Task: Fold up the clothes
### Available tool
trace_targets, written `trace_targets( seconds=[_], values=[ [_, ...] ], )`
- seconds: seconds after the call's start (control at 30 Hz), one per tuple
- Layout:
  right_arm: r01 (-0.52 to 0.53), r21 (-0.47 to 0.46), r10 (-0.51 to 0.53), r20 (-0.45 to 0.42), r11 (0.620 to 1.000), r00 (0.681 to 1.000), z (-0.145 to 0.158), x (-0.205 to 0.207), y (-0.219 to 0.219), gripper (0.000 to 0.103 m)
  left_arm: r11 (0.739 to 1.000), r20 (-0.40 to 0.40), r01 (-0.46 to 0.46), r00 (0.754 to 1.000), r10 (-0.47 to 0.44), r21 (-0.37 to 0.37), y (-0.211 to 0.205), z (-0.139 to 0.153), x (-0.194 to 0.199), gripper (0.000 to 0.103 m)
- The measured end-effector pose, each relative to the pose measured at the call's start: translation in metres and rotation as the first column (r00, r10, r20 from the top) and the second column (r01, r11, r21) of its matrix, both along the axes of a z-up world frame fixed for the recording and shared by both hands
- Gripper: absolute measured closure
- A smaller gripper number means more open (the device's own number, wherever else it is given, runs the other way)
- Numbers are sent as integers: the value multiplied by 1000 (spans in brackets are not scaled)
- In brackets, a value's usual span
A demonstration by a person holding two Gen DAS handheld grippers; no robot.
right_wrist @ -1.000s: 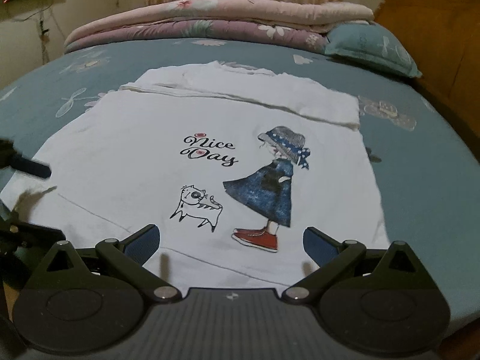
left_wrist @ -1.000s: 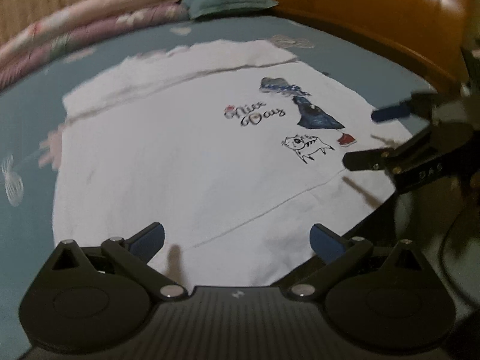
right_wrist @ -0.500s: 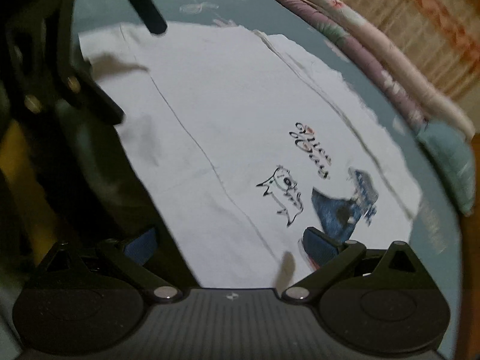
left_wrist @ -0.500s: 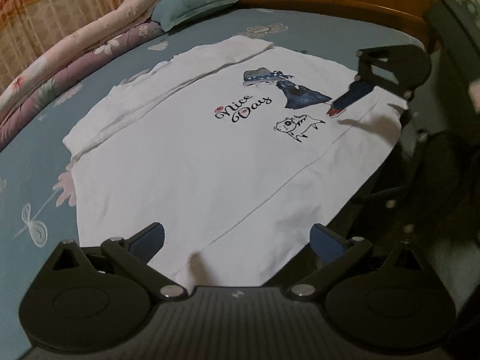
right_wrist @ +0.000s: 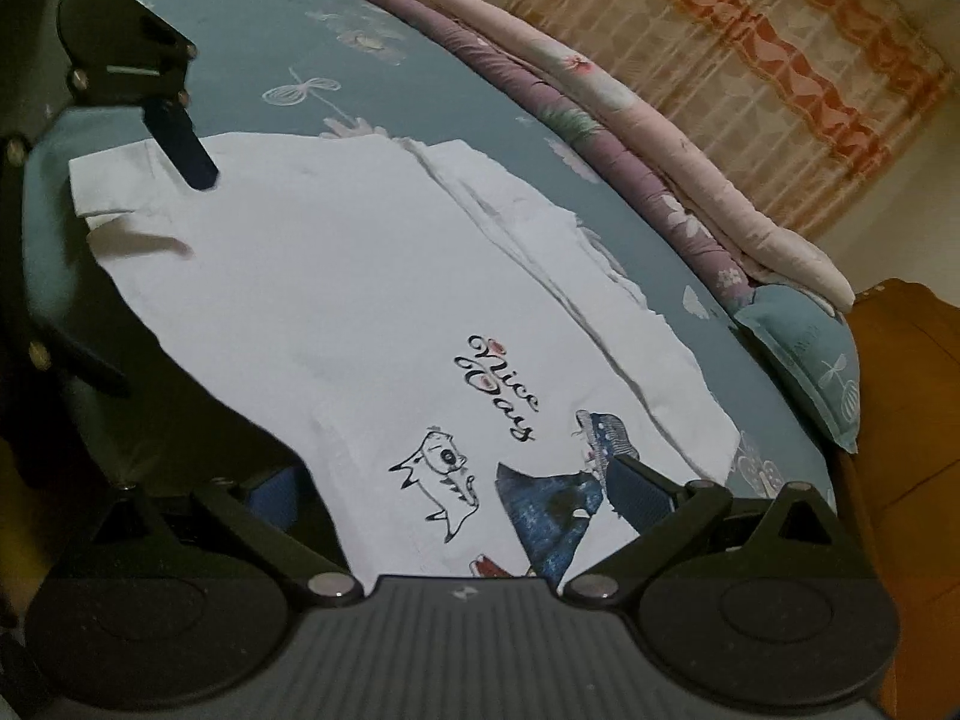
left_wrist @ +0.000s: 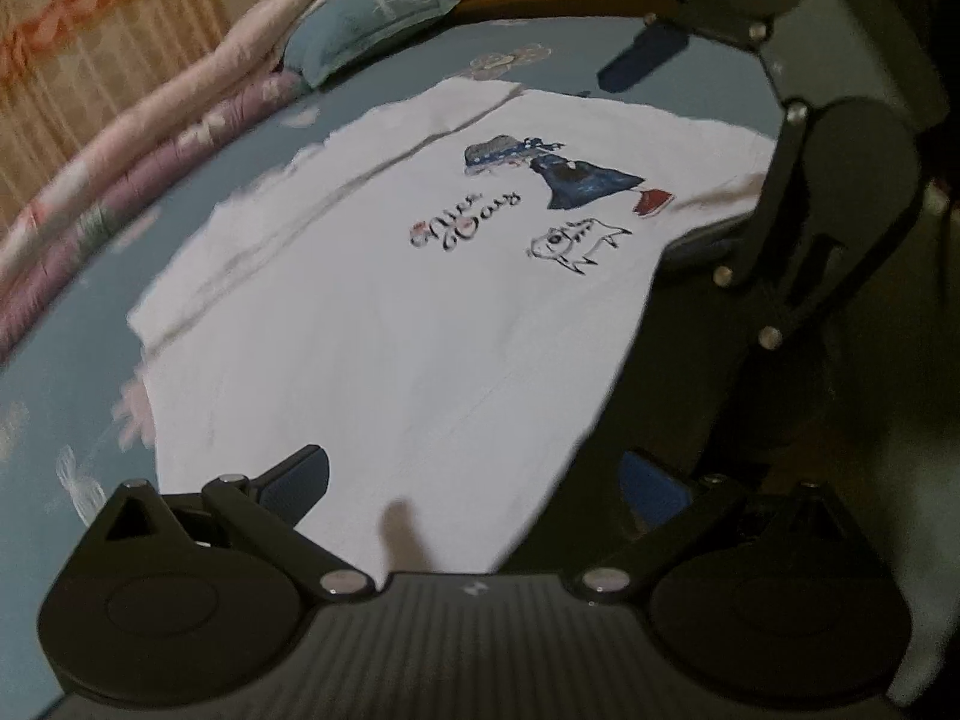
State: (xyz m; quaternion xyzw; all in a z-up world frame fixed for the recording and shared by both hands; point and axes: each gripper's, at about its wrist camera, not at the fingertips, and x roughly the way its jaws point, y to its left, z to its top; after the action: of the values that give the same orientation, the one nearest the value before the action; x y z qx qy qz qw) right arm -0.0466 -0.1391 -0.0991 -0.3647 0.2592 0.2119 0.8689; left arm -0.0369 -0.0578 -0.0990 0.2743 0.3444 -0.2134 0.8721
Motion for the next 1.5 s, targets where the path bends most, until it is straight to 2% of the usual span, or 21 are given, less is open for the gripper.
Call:
trace_targets(
  seconds=[0.13, 0.33, 0.47, 0.73, 0.93, 1.23, 1.4, 1.5],
  values=[
    [12, 22, -12, 1, 1000, 1000, 0, 1, -1, 0, 995, 92, 11, 996, -21, 101, -19, -12, 8, 0],
    [19, 38, -19, -1, 999, 1000, -7, 1, 2, 0, 995, 130, 19, 991, -31, 94, -30, -9, 15, 1],
    [14, 25, -14, 20, 1000, 1000, -15, 5, 11, 0, 988, 165, 47, 984, -71, 147, -38, -12, 17, 1],
    [5, -52, -3, 37, 999, 999, -26, 2, -10, 0, 965, 204, 48, 973, -103, 256, -12, -17, 15, 1],
    [75, -114, -66, 76, 991, 995, -30, 6, -30, 0, 946, 234, 26, 966, -107, 323, 7, -20, 12, 1],
    [35, -145, -14, 144, 989, 989, -37, 11, 5, 0, 923, 275, 93, 939, -206, 374, -28, -27, 24, 0],
    [58, -202, -27, 156, 978, 987, -38, 16, -13, 0, 891, 271, 112, 929, -251, 440, -14, -30, 24, 0],
    [64, -215, -31, 150, 975, 988, -38, 18, -25, 0, 882, 244, 130, 934, -263, 453, -6, -28, 27, 0]
  ],
)
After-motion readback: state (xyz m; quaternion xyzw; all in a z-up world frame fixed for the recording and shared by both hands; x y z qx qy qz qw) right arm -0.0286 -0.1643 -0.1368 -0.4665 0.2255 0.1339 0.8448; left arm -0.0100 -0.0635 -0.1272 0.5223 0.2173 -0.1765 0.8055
